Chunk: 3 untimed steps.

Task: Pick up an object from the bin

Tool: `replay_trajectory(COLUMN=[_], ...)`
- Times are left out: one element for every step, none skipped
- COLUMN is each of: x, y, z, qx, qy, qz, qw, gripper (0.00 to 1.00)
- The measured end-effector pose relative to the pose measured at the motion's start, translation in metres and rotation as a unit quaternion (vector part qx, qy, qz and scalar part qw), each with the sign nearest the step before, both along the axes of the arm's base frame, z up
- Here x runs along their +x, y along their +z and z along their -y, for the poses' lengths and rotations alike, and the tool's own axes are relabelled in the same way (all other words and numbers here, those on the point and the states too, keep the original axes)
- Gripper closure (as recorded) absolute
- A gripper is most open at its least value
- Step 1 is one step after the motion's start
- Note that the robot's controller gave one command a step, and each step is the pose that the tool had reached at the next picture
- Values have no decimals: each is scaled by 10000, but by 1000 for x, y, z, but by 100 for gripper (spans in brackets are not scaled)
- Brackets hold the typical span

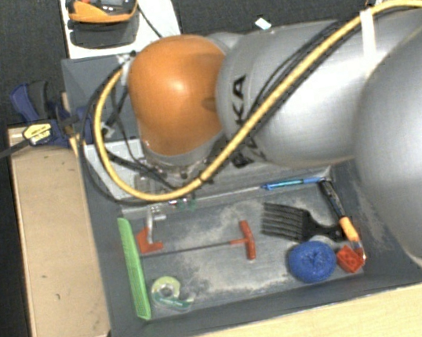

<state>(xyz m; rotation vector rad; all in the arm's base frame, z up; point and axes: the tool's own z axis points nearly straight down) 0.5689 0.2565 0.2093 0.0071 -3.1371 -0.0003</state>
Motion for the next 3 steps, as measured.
replay_trajectory(x=[2,5,9], y=[5,-24,-45], z=[2,9,5], qx=[10,5,-2], qy=[-36,-2125,-2137], qz=[39,31,24], qw=[10000,9772,9769], gripper=[0,0,0])
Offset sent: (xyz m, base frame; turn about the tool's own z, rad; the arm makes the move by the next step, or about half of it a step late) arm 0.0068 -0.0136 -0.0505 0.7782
